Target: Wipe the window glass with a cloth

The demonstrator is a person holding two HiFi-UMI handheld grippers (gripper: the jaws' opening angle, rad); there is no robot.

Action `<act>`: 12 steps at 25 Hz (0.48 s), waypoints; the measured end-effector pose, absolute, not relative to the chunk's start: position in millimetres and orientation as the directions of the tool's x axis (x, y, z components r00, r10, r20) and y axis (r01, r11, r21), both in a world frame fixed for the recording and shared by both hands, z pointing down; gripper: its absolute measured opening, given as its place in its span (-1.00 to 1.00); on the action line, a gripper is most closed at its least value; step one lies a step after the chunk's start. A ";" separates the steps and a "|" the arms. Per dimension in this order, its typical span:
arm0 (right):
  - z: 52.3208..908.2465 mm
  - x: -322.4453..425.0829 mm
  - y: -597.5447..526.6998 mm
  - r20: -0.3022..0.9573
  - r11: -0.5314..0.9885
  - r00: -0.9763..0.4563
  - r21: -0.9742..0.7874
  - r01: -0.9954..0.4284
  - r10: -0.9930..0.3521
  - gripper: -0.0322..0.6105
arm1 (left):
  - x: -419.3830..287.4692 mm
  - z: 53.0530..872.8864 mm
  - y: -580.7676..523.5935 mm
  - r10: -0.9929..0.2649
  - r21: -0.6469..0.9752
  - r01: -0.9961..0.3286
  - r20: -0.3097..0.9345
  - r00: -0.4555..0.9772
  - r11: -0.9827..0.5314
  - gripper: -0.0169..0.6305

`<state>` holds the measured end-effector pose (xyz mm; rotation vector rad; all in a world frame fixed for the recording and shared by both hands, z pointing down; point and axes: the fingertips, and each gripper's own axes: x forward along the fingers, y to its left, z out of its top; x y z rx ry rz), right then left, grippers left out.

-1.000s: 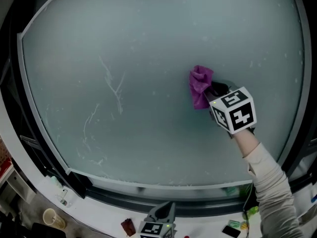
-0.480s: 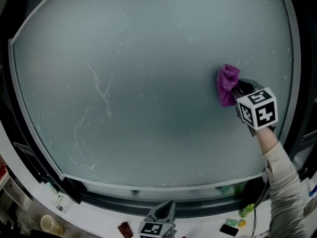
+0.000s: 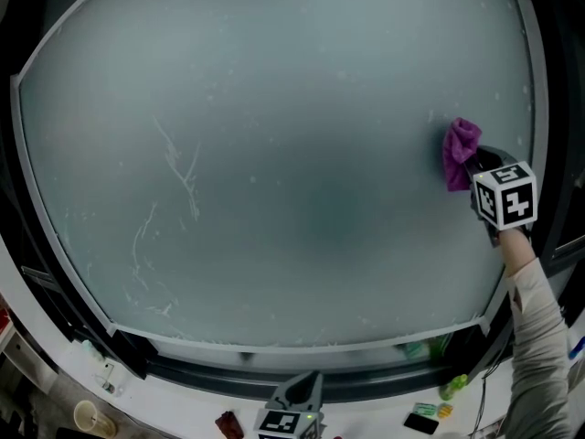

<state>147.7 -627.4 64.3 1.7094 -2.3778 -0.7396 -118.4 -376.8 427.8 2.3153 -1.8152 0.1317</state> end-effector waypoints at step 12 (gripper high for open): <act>70.9 171.6 -634.1 -0.171 0.194 -0.294 0.441 -0.876 -0.940 -0.74 | -117.5 429.0 -374.3 -0.950 0.093 -0.969 0.195 0.242 -0.228 -0.93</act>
